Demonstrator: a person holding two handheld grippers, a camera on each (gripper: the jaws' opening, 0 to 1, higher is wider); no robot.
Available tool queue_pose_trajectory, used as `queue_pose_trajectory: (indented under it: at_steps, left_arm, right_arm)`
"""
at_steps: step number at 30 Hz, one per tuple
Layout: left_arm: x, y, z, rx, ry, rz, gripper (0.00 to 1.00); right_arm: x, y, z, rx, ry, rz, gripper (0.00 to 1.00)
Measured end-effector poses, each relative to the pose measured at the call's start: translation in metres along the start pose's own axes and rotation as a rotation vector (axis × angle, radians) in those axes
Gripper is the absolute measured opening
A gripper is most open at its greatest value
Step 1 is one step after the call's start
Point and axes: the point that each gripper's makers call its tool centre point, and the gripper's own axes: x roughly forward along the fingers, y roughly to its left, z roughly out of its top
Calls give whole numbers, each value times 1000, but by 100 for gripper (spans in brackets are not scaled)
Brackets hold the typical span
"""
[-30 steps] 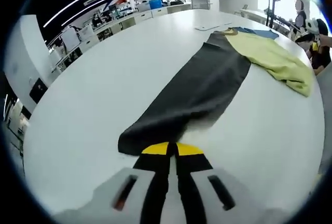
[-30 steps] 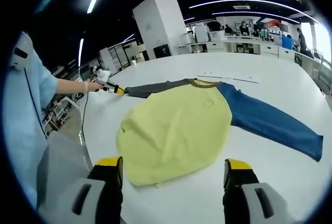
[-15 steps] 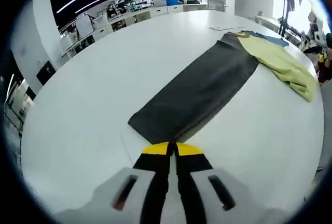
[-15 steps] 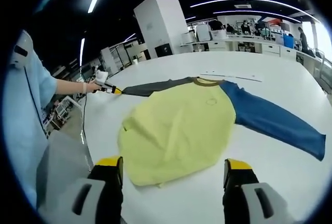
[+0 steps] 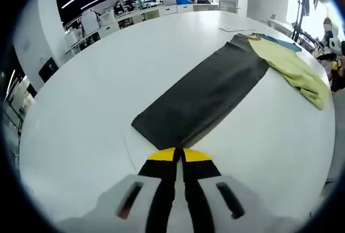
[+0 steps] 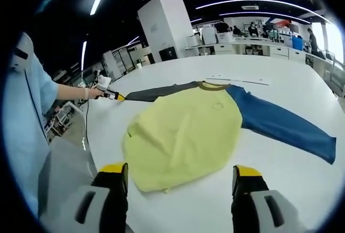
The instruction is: Fold the garment on the visible template until the final outline fits inside the template.
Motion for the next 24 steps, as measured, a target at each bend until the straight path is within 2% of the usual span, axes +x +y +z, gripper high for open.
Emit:
queue_pose_trajectory:
  at_steps: [10, 12, 16, 20, 24]
  left_arm:
    - [-4, -3, -4, -33, -11, 8, 1]
    - [-5, -3, -3, -57, -30, 7, 1]
    - [-8, 0, -2, -130, -68, 10, 14]
    - [-15, -5, 1, -145, -98, -16, 27]
    - [-24, -23, 10, -133, -141, -67, 41]
  right_arm:
    - [-1, 3, -4, 5, 0, 3, 78]
    - [-2, 2, -4, 8, 0, 3, 78]
    - [-5, 1, -3, 9, -6, -1, 77]
    - [-7, 0, -2, 9, -13, -4, 77]
    - [-8, 1, -3, 16, -23, -4, 77]
